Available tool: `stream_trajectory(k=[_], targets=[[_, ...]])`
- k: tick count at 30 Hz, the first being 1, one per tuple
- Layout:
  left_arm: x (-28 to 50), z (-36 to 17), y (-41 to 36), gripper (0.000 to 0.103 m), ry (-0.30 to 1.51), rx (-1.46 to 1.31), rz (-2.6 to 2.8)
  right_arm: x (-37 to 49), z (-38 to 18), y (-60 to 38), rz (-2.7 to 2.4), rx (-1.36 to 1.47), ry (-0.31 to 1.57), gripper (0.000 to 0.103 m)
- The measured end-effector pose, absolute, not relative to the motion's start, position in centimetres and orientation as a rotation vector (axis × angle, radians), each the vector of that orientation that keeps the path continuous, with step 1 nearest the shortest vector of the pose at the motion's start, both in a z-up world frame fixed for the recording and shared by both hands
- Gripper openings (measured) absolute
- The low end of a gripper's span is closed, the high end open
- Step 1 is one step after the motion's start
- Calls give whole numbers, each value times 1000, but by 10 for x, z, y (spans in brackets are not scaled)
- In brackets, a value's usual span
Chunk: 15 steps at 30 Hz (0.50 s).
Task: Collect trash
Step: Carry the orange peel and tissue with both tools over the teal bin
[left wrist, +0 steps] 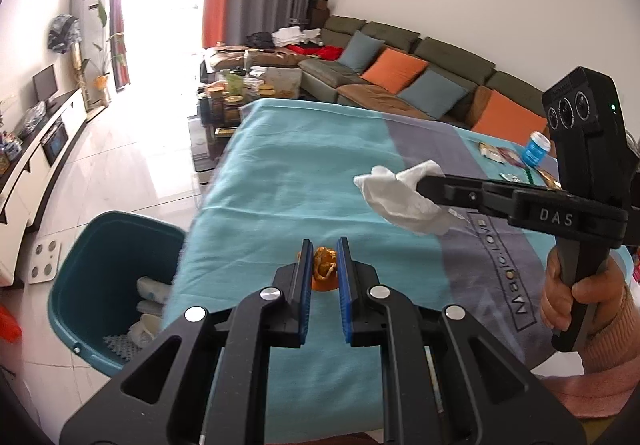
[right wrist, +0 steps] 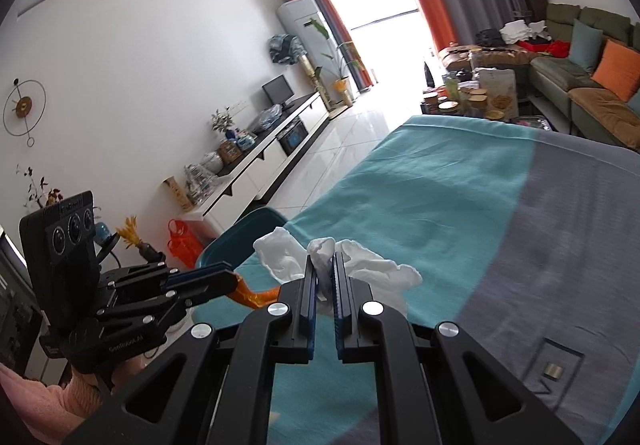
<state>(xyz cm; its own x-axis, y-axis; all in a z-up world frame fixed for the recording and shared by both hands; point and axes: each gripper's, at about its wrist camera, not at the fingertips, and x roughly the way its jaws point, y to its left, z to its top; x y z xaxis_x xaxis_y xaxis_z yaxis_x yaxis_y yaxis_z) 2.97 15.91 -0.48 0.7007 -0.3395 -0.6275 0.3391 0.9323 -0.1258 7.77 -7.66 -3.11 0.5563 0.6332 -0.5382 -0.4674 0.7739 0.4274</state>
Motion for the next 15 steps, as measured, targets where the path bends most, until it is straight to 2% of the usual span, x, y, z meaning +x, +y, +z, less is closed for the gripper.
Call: stream_trajectory(k=[15], targets=[[34, -2, 219, 12, 680, -21, -215, 95, -26, -15, 771, 189, 753, 6]])
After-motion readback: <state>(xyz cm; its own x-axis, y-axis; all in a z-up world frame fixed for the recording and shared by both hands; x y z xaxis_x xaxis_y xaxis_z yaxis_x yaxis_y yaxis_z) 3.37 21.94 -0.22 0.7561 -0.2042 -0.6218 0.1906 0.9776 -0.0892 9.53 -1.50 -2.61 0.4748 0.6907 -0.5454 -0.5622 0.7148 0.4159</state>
